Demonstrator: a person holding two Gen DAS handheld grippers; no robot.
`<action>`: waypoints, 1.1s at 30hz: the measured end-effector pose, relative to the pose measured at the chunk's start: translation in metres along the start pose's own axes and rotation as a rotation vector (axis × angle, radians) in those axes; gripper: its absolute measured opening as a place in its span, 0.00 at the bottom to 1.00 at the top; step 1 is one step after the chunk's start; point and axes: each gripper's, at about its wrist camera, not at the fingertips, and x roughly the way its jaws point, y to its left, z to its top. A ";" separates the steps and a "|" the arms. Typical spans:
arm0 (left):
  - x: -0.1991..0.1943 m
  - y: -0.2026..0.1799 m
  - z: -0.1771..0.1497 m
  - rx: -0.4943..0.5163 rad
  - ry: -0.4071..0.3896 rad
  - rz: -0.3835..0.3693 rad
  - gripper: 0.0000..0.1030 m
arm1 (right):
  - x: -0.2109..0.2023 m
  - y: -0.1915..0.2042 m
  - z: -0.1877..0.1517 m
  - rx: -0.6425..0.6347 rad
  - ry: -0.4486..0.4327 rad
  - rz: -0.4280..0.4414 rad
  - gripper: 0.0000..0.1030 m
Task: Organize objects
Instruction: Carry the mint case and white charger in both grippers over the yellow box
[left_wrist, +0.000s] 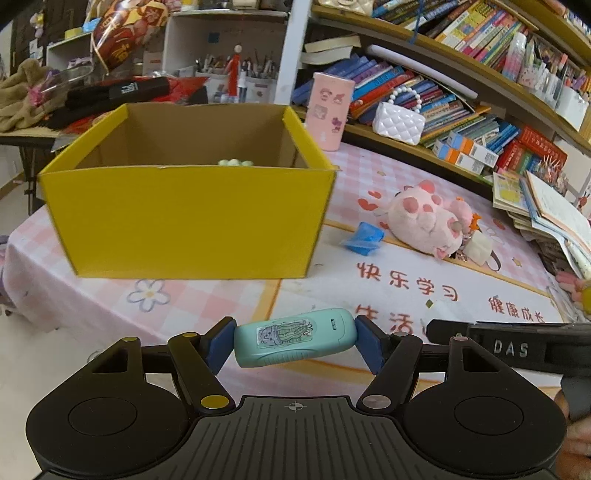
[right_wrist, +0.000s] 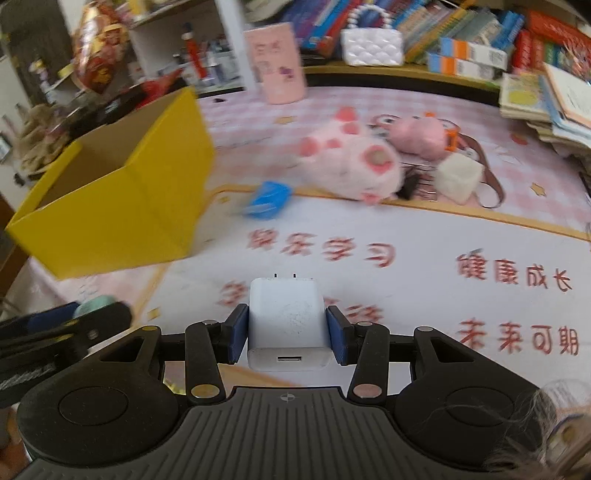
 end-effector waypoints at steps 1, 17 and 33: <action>-0.003 0.005 -0.002 -0.002 0.000 -0.001 0.68 | -0.002 0.008 -0.003 -0.015 -0.003 0.004 0.40; -0.062 0.085 -0.036 -0.009 0.004 0.001 0.68 | -0.024 0.106 -0.058 -0.057 0.007 0.015 0.40; -0.097 0.129 -0.050 0.045 -0.033 -0.019 0.68 | -0.035 0.162 -0.083 -0.044 -0.037 0.012 0.40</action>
